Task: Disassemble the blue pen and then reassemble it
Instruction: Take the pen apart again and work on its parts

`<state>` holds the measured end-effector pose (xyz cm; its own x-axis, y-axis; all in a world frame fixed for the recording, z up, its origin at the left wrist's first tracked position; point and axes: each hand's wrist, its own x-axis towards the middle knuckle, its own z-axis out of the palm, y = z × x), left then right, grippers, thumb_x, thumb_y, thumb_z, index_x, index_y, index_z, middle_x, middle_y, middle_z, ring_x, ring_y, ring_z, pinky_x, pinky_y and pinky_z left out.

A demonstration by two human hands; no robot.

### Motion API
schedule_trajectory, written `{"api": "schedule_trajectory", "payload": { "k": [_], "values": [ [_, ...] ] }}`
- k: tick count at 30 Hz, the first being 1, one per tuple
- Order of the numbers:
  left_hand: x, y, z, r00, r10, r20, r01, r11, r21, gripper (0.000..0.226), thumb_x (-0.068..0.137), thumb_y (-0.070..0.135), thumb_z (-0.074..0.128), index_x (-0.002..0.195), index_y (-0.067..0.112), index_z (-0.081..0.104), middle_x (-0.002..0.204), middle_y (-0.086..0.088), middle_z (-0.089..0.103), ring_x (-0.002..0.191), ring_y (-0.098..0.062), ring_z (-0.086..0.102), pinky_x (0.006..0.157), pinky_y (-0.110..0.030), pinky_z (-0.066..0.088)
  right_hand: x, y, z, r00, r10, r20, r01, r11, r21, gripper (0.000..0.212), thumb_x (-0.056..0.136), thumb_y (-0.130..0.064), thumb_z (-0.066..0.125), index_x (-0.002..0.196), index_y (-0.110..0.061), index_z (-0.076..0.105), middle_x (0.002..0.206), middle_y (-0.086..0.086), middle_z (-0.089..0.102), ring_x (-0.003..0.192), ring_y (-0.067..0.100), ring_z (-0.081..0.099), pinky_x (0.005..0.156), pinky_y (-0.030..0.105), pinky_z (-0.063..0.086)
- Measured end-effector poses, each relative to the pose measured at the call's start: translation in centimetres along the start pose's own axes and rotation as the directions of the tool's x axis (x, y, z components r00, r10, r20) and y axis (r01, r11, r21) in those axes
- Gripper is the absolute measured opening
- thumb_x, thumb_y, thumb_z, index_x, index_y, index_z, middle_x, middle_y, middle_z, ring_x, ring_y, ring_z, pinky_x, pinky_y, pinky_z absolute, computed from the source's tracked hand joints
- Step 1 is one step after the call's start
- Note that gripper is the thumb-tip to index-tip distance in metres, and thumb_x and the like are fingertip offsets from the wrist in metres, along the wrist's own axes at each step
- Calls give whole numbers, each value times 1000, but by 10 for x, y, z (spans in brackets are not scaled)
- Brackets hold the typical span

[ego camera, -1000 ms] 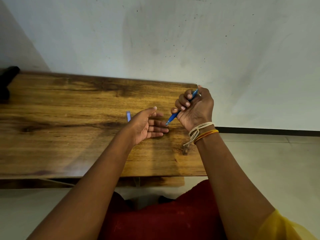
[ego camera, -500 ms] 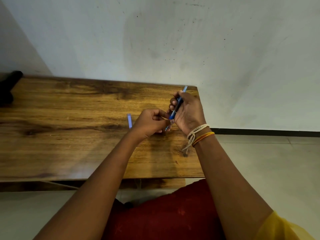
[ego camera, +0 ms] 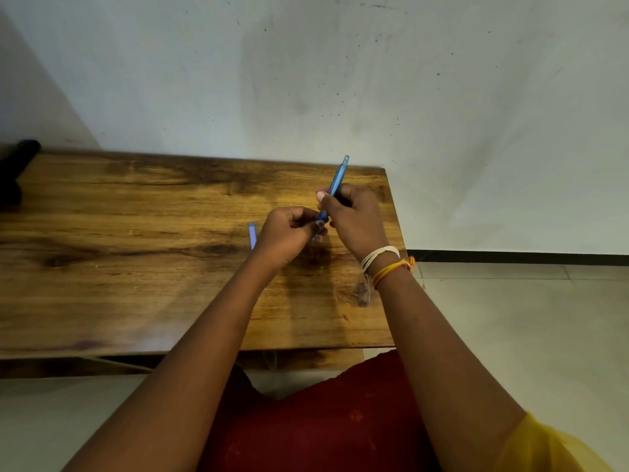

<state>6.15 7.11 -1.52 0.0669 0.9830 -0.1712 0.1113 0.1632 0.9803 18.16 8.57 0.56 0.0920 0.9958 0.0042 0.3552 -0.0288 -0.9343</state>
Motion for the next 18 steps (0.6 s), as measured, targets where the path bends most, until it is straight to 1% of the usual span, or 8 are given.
{"api": "schedule_trajectory", "payload": {
  "k": [2,3,6,8,11,15,16,18],
  "values": [
    [0,0,-1,1000,-7,-12,8,1000,7,12,91,6,59,92,13,70,84,1,71,66,2,68,57,-9,49,0,0,1,999,-33,-19,33,999,4,20,90,-12,61,109,-7,66,91,12,71,87,25,68,82,48,57],
    [0,0,-1,999,-13,-29,14,1000,15,14,92,9,59,88,16,70,82,3,71,65,3,67,56,-8,48,0,1,0,997,-60,-39,60,998,-9,29,89,-10,62,118,-10,61,88,12,72,86,22,69,82,46,57],
    [0,2,1,994,-51,-92,50,999,-18,19,93,15,56,83,17,71,81,5,72,65,2,68,55,-9,49,-1,5,-3,983,-155,-103,150,987,-55,69,86,-5,65,144,-25,34,73,3,68,69,4,67,70,21,58],
    [0,2,0,989,-84,-119,82,996,-21,20,94,19,53,91,14,72,85,2,74,72,-4,70,67,-22,55,0,6,-3,977,-174,-121,169,984,-50,82,85,-5,67,148,-34,23,76,3,68,68,7,68,64,16,56],
    [0,2,-2,983,-121,-140,118,992,-34,23,95,21,50,96,15,72,89,-3,75,83,-17,72,82,-37,53,0,4,-4,968,-220,-121,214,975,-55,81,87,-5,65,146,-38,22,80,6,69,70,11,70,65,20,58],
    [0,3,1,981,-143,-132,139,990,-35,22,95,21,49,94,17,71,89,-5,74,85,-22,71,84,-40,53,-3,9,-6,988,-149,-31,143,979,-145,71,85,1,64,140,-33,34,75,12,68,68,19,70,70,37,61],
    [0,3,1,981,-143,-134,140,990,-34,22,95,21,49,93,19,71,88,-4,74,85,-22,72,84,-40,53,-3,10,-5,990,-135,-40,129,983,-131,71,85,1,64,139,-33,34,74,12,68,68,20,70,70,37,61],
    [0,3,0,981,-140,-135,137,990,-29,23,96,22,48,90,21,70,88,-4,74,84,-22,72,84,-40,54,0,12,-6,984,-151,-94,145,987,-66,71,85,0,64,139,-34,33,70,11,67,65,15,70,65,26,60]
  ]
}}
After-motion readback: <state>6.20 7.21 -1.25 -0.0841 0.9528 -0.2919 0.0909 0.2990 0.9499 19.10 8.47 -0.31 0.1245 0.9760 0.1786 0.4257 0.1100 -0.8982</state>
